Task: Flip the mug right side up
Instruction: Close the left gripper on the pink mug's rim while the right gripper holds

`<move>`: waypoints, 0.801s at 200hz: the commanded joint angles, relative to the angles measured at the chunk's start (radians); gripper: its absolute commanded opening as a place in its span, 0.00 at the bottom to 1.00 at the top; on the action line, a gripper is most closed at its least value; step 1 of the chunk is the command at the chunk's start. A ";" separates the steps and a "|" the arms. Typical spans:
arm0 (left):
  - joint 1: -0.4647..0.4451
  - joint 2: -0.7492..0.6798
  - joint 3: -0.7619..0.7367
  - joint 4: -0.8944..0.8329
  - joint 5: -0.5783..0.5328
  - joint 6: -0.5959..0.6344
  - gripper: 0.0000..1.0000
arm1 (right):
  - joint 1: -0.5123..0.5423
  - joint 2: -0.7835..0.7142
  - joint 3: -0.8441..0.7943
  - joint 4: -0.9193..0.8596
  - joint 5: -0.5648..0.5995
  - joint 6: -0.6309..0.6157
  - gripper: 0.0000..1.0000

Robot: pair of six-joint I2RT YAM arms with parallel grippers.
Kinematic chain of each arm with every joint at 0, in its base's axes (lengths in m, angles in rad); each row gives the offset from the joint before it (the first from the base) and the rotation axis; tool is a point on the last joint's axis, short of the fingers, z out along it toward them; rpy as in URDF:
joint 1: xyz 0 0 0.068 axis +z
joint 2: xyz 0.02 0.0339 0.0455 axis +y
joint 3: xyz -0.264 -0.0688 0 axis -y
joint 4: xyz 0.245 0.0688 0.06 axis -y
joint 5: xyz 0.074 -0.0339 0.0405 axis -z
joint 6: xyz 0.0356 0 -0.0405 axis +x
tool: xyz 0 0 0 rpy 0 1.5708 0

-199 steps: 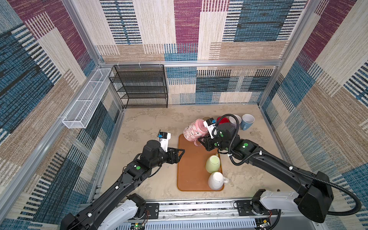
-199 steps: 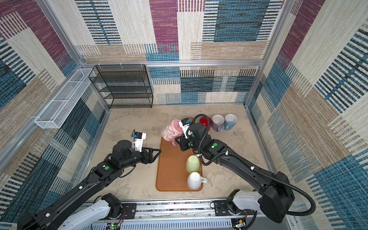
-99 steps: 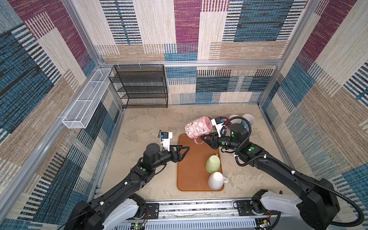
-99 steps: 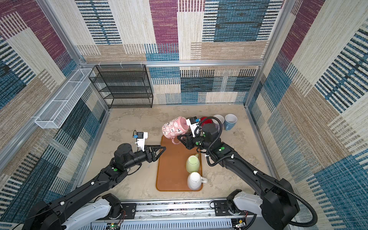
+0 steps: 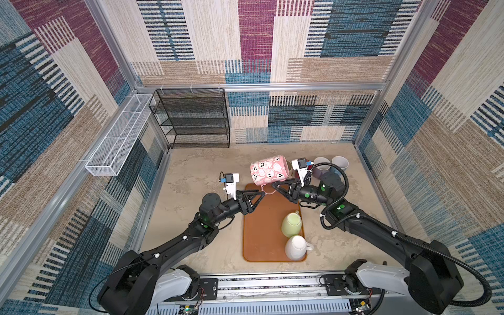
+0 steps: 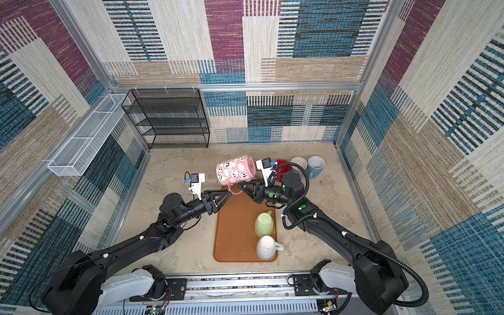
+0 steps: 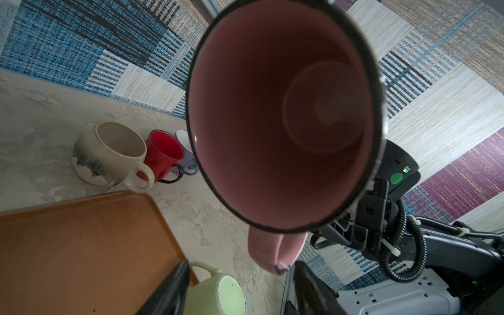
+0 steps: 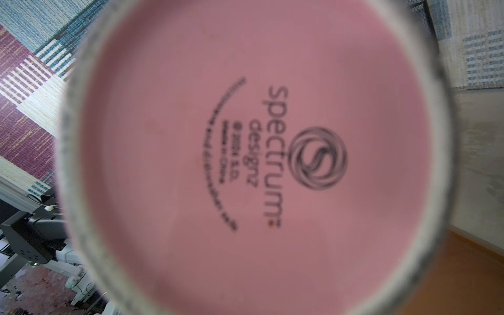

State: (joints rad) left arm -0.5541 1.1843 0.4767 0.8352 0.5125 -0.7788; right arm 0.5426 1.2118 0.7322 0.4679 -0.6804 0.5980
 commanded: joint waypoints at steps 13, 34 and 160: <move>0.000 0.024 0.023 0.113 0.023 -0.030 0.61 | 0.000 0.020 -0.008 0.228 -0.057 0.056 0.00; 0.000 0.043 0.035 0.138 0.026 -0.038 0.59 | 0.000 0.037 -0.017 0.276 -0.078 0.080 0.00; 0.000 0.136 0.077 0.253 0.058 -0.095 0.25 | 0.000 0.130 -0.059 0.436 -0.136 0.161 0.00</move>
State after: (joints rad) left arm -0.5549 1.3174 0.5419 1.0149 0.5701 -0.8616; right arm 0.5400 1.3315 0.6739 0.7769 -0.7586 0.7361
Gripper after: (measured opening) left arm 0.286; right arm 0.194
